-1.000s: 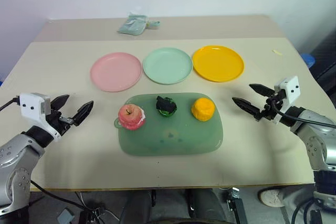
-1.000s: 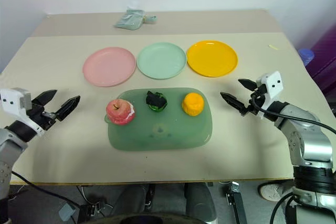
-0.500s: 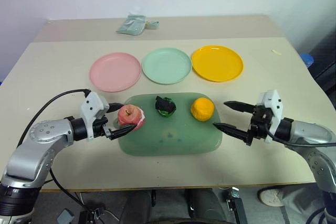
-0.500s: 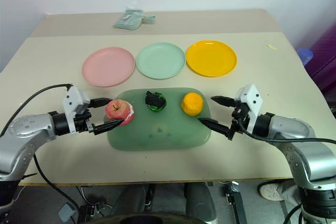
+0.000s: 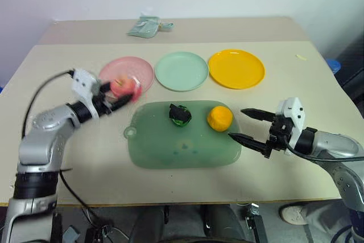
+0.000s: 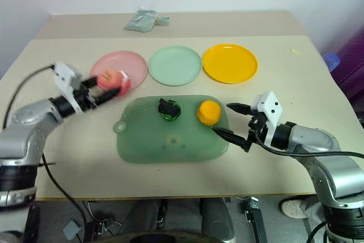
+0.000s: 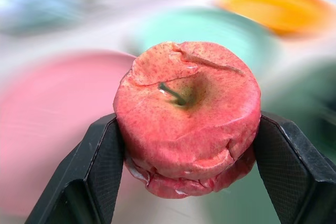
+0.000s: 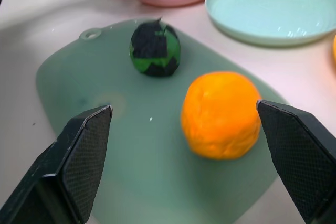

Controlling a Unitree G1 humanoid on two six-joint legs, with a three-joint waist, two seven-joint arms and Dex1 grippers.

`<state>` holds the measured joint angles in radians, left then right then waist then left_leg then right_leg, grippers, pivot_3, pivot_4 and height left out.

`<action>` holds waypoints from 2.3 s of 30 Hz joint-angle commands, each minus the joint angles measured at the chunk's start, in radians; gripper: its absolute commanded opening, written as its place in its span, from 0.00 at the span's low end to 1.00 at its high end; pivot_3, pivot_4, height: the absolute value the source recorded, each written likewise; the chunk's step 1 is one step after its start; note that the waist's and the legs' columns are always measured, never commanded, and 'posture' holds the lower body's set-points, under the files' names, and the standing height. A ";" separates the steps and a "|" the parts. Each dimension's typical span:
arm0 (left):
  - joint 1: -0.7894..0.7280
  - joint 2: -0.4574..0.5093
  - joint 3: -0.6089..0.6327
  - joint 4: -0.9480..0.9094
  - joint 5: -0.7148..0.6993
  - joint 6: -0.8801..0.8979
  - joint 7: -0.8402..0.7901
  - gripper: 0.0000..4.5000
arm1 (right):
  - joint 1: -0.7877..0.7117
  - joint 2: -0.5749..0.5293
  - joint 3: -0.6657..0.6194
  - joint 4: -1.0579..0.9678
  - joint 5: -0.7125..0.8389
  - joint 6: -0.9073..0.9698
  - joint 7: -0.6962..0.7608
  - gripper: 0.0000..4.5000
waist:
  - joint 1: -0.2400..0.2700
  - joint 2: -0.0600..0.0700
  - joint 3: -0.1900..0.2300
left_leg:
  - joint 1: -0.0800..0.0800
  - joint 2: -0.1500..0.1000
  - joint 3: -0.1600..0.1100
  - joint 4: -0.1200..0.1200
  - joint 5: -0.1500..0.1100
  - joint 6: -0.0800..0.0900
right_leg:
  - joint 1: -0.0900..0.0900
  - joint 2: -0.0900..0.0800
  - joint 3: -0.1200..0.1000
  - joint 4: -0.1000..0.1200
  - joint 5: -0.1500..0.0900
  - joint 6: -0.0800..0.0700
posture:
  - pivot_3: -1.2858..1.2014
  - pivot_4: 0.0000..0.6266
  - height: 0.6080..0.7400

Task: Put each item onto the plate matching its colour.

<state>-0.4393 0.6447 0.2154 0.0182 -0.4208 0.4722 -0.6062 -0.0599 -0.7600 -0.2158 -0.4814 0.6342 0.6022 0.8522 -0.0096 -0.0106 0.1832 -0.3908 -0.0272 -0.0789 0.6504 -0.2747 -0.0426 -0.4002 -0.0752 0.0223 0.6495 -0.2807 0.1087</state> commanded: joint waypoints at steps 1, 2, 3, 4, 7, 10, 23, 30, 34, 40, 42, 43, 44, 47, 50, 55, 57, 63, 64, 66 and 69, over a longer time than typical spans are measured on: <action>-0.129 -0.037 0.017 0.141 0.047 0.015 0.120 0.68 | -0.054 0.018 0.009 -0.002 0.016 -0.018 -0.005 1.00 | 0.001 0.000 0.000 | 0.000 -0.001 0.000 0.000 0.000 0.000 | 0.000 0.000 0.000 0.000 0.000 0.000 | 0.52 0.24 1.00; -0.163 -0.050 0.008 0.190 0.058 0.007 0.127 0.68 | -0.069 0.023 0.021 0.004 0.012 -0.015 -0.008 1.00 | 0.000 0.000 0.000 | 0.000 -0.001 0.000 0.001 0.000 0.000 | 0.000 0.000 -0.001 0.000 0.000 0.000 | 0.52 0.24 1.00; -0.186 -0.058 -0.002 0.230 0.071 -0.003 0.128 0.68 | -0.083 0.028 0.032 0.009 0.007 -0.012 -0.013 1.00 | -0.001 -0.001 0.000 | 0.000 -0.002 0.000 0.001 0.000 0.000 | 0.000 0.000 -0.001 0.000 0.000 0.000 | 0.52 0.24 1.00; -0.211 -0.065 -0.012 0.279 0.087 -0.010 0.133 0.68 | -0.104 0.036 0.043 0.020 0.005 0.000 -0.026 1.00 | -0.002 -0.001 0.000 | 0.000 -0.002 0.000 0.001 0.000 0.000 | 0.000 0.000 -0.001 0.000 0.000 0.000 | 0.52 0.24 1.00; -0.268 -0.072 -0.021 0.408 0.124 -0.025 0.147 0.90 | -0.183 0.079 0.083 0.039 0.006 0.024 -0.072 1.00 | -0.007 -0.001 0.000 | -0.001 -0.002 0.000 0.000 0.000 0.000 | -0.002 0.000 0.000 0.001 0.000 0.000 | 0.52 0.24 1.00; -0.291 -0.066 -0.020 0.465 0.146 -0.061 0.149 1.00 | -0.241 0.117 0.132 0.026 0.006 0.052 -0.110 1.00 | -0.010 -0.001 0.000 | -0.002 -0.002 0.000 0.000 0.000 -0.001 | -0.004 0.000 0.000 0.002 0.000 0.000 | 0.52 0.24 1.00; 0.207 0.028 0.127 -0.159 -0.039 -0.113 -0.106 1.00 | -0.454 0.328 0.515 0.167 -0.281 0.084 -0.260 1.00 | -0.010 -0.002 0.000 | -0.003 0.001 0.001 -0.002 0.004 -0.007 | -0.007 -0.002 0.002 0.002 0.000 0.000 | 0.52 0.24 1.00; 0.574 0.048 0.133 -0.421 -0.083 -0.108 -0.212 1.00 | -0.516 0.405 0.577 0.306 -0.346 0.157 -0.279 1.00 | -0.005 -0.002 0.000 | -0.002 0.001 0.000 -0.002 0.001 -0.002 | -0.005 -0.004 0.002 0.001 0.000 -0.001 | 0.52 0.24 1.00; 0.632 0.026 0.172 -0.475 -0.126 -0.076 -0.178 1.00 | -0.539 0.433 0.570 0.321 -0.362 0.167 -0.280 0.70 | -0.001 -0.002 0.000 | -0.002 0.001 -0.001 -0.003 0.001 -0.002 | -0.005 -0.003 0.001 0.002 0.000 -0.001 | 0.52 0.24 1.00; 0.696 0.022 0.185 -0.512 -0.140 -0.063 -0.170 1.00 | -0.620 0.466 0.528 0.362 -0.386 0.146 -0.307 0.37 | -0.009 -0.001 0.000 | -0.002 0.001 0.000 -0.003 0.001 -0.002 | -0.006 -0.002 0.001 0.002 0.000 -0.001 | 0.52 0.24 1.00; 0.695 0.021 0.175 -0.521 -0.150 -0.058 -0.168 1.00 | -0.686 0.498 0.504 0.448 -0.406 0.107 -0.332 0.37 | -0.011 -0.001 0.000 | -0.002 0.001 0.000 -0.003 0.001 -0.002 | -0.006 -0.001 0.001 0.002 0.000 -0.001 | 0.52 0.24 1.00; 0.691 0.021 0.168 -0.524 -0.153 -0.054 -0.166 1.00 | -0.725 0.515 0.493 0.511 -0.422 0.079 -0.348 0.37 | -0.011 -0.001 0.000 | -0.002 0.001 0.000 -0.003 0.001 -0.002 | -0.006 -0.001 0.001 0.002 0.000 -0.001 | 0.52 0.24 1.00; 0.687 0.020 0.161 -0.527 -0.156 -0.051 -0.164 1.00 | -0.763 0.530 0.482 0.578 -0.438 0.053 -0.365 0.37 | -0.011 -0.001 0.000 | -0.002 0.001 0.000 -0.003 0.001 -0.002 | -0.006 -0.001 0.001 0.002 0.000 -0.001 | 0.52 0.24 1.00; 0.663 0.012 0.132 -0.529 -0.154 -0.043 -0.153 1.00 | -0.935 0.600 0.416 0.942 -0.470 -0.086 -0.428 0.37 | -0.012 -0.001 0.000 | -0.002 0.001 0.000 -0.003 0.001 -0.002 | -0.006 -0.001 0.001 0.002 0.000 -0.001 | 0.52 0.24 1.00; 0.645 0.005 0.105 -0.538 -0.149 -0.039 -0.140 1.00 | -1.078 0.647 0.351 1.280 -0.483 -0.237 -0.466 0.44 | -0.011 -0.001 0.000 | -0.002 0.000 0.001 -0.004 0.001 -0.003 | -0.006 -0.002 0.001 0.002 0.000 -0.001 | 0.52 0.24 1.00; 0.649 -0.003 0.087 -0.581 -0.157 -0.028 -0.116 1.00 | -1.160 0.652 0.314 1.443 -0.514 -0.435 -0.425 0.92 | -0.015 -0.001 0.000 | -0.003 0.001 0.002 -0.005 0.001 -0.003 | -0.007 -0.002 0.002 0.001 0.000 -0.001 | 0.52 0.24 1.00; 0.656 -0.005 0.079 -0.603 -0.161 -0.021 -0.109 1.00 | -1.124 0.614 0.329 1.374 -0.538 -0.489 -0.371 0.99 | -0.022 0.001 0.001 | -0.003 0.001 0.002 -0.005 0.001 -0.003 | -0.008 -0.002 0.002 0.001 0.000 -0.001 | 0.52 0.24 1.00; 0.658 0.006 0.038 -0.631 -0.167 -0.012 -0.124 1.00 | -0.797 0.365 0.332 0.794 -0.436 -0.310 -0.048 0.99 | -0.006 0.000 0.001 | -0.003 0.001 0.000 -0.004 0.001 -0.001 | -0.006 -0.002 0.001 0.000 0.000 -0.001 | 0.52 0.24 1.00; 0.653 0.013 0.023 -0.630 -0.162 -0.014 -0.135 1.00 | -0.722 0.305 0.321 0.666 -0.397 -0.256 -0.001 0.99 | -0.004 0.001 0.001 | -0.003 0.001 0.001 -0.004 0.001 -0.001 | -0.006 -0.002 0.001 0.000 0.000 -0.001 | 0.52 0.24 1.00; 0.636 0.026 -0.009 -0.625 -0.155 -0.020 -0.161 1.00 | -0.587 0.205 0.294 0.454 -0.318 -0.153 0.068 0.99 | -0.002 0.002 0.002 | -0.003 0.001 0.001 -0.003 0.000 -0.001 | -0.006 -0.002 0.001 0.000 0.000 -0.001 | 0.52 0.24 1.00; 0.592 0.038 -0.063 -0.608 -0.153 -0.026 -0.203 1.00 | -0.428 0.113 0.255 0.260 -0.226 -0.039 0.110 0.99 | -0.011 0.002 0.002 | -0.003 0.001 0.001 -0.003 0.000 -0.001 | -0.005 -0.002 0.001 0.000 0.000 -0.001 | 0.52 0.24 1.00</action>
<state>0.1681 0.6720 0.1706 -0.5748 -0.5759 0.4646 -0.7848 -0.4971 -0.6298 0.0745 -0.1022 0.3468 0.5174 0.9412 -0.0207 -0.0082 0.1853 -0.3919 -0.0253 -0.0770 0.6470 -0.2744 -0.0433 -0.4046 -0.0758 0.0243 0.6500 -0.2808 0.1079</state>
